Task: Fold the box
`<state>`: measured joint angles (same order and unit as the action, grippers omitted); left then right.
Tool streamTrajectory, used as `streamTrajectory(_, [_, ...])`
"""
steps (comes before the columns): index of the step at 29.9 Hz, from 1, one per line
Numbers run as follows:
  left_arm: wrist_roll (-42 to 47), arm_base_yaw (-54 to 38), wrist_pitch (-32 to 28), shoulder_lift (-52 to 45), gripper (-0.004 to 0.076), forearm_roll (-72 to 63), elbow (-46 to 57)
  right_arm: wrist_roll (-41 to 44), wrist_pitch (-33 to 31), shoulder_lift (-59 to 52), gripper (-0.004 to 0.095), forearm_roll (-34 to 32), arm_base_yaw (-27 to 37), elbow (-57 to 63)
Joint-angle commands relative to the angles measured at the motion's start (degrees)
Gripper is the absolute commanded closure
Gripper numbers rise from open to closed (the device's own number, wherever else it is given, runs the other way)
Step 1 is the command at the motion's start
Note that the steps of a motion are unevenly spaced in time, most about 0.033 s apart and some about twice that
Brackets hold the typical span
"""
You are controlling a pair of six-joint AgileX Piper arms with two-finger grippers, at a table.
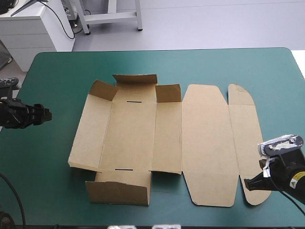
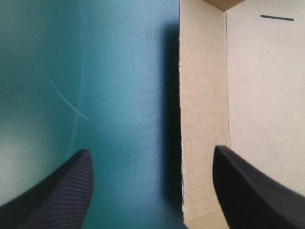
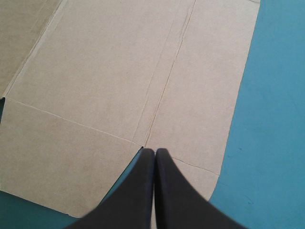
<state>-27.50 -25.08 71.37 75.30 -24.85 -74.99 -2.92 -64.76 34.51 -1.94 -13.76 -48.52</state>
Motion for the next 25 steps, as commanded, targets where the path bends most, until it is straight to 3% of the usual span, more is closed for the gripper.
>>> streamTrajectory(1, [0.7,-0.2,2.6,2.2,0.0195,-2.7,-0.5,-0.5,3.3,0.1,0.0928,-0.2,0.3,-1.5])
streamTrajectory(11, [-4.9,0.1,2.6,10.9,0.0195,-13.2,7.3,-0.5,5.1,0.1,0.0928,1.5,0.3,-1.5])
streamTrajectory(25, [-5.5,10.9,2.9,18.0,0.0195,-11.6,10.5,-0.5,5.1,0.1,0.0928,1.9,0.3,-1.5])
